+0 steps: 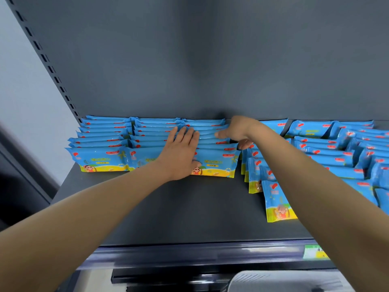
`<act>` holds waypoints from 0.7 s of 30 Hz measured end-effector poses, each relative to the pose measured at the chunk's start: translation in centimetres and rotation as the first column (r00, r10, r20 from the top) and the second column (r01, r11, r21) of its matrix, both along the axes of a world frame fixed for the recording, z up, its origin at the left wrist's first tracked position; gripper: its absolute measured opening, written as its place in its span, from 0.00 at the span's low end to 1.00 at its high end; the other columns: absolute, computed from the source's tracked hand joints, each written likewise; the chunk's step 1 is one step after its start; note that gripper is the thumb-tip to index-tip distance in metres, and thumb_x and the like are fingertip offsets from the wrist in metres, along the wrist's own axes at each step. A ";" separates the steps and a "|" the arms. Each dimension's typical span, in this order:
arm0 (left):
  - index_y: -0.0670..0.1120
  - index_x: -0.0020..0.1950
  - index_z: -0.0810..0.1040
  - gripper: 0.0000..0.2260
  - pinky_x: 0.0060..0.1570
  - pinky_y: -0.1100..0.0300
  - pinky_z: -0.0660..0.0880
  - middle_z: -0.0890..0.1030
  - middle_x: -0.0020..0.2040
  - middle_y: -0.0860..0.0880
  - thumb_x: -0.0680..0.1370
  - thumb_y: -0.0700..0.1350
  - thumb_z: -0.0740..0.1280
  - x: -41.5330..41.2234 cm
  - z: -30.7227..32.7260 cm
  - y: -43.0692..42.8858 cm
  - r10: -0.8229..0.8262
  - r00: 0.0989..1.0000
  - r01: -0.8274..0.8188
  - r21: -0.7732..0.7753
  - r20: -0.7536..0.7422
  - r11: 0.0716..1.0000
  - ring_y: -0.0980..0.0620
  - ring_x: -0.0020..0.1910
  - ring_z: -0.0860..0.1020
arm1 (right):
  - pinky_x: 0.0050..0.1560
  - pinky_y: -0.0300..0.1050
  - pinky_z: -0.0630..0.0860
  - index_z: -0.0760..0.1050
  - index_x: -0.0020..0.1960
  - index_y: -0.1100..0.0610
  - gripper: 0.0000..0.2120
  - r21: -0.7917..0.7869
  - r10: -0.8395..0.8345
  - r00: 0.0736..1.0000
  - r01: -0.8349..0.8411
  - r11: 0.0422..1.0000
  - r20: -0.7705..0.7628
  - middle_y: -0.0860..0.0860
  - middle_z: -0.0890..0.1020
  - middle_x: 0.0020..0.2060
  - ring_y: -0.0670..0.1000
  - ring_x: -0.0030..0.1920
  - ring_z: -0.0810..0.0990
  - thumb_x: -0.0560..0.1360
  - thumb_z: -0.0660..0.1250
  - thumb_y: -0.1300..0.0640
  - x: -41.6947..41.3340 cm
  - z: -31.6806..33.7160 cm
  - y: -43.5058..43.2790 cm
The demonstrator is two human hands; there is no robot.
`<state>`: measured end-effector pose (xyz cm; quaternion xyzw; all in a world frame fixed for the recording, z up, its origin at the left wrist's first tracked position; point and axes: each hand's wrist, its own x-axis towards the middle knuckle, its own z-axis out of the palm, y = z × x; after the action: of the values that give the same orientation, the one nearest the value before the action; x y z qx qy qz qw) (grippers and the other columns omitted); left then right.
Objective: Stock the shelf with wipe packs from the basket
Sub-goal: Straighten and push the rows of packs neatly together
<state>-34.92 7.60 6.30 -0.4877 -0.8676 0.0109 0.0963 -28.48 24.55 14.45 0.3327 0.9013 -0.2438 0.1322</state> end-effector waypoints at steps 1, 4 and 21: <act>0.42 0.76 0.45 0.37 0.71 0.50 0.34 0.49 0.77 0.44 0.76 0.60 0.58 0.0 0.0 0.0 0.000 1.000 0.000 0.006 -0.002 1.000 0.45 0.76 0.45 | 0.48 0.50 0.81 0.68 0.62 0.63 0.31 0.015 0.025 0.998 -0.026 1.000 0.051 0.59 0.77 0.55 0.58 0.45 0.82 0.71 0.69 0.40 0.2 0.3 -0.3; 0.42 0.76 0.46 0.38 0.70 0.50 0.34 0.50 0.77 0.44 0.76 0.61 0.58 -0.1 0.1 -0.1 -0.007 1.000 0.007 0.012 -0.001 1.000 0.45 0.76 0.45 | 0.55 0.53 0.79 0.66 0.67 0.62 0.39 0.036 0.111 0.976 -0.119 0.992 0.187 0.58 0.75 0.61 0.58 0.50 0.82 0.66 0.74 0.42 0.6 1.3 -1.2; 0.46 0.76 0.47 0.45 0.72 0.46 0.39 0.50 0.77 0.47 0.69 0.72 0.56 -0.6 -0.8 -2.2 0.001 1.000 0.000 0.024 -0.029 1.000 0.45 0.75 0.47 | 0.40 0.48 0.72 0.50 0.74 0.60 0.45 0.483 0.158 0.953 -0.269 0.833 0.258 0.55 0.77 0.54 0.58 0.54 0.78 0.66 0.75 0.60 0.5 -2.3 -3.7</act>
<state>-35.56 5.40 5.48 -0.4861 -0.8663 0.0074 0.1147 -27.97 20.87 12.17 0.2759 0.9463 0.0574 0.1586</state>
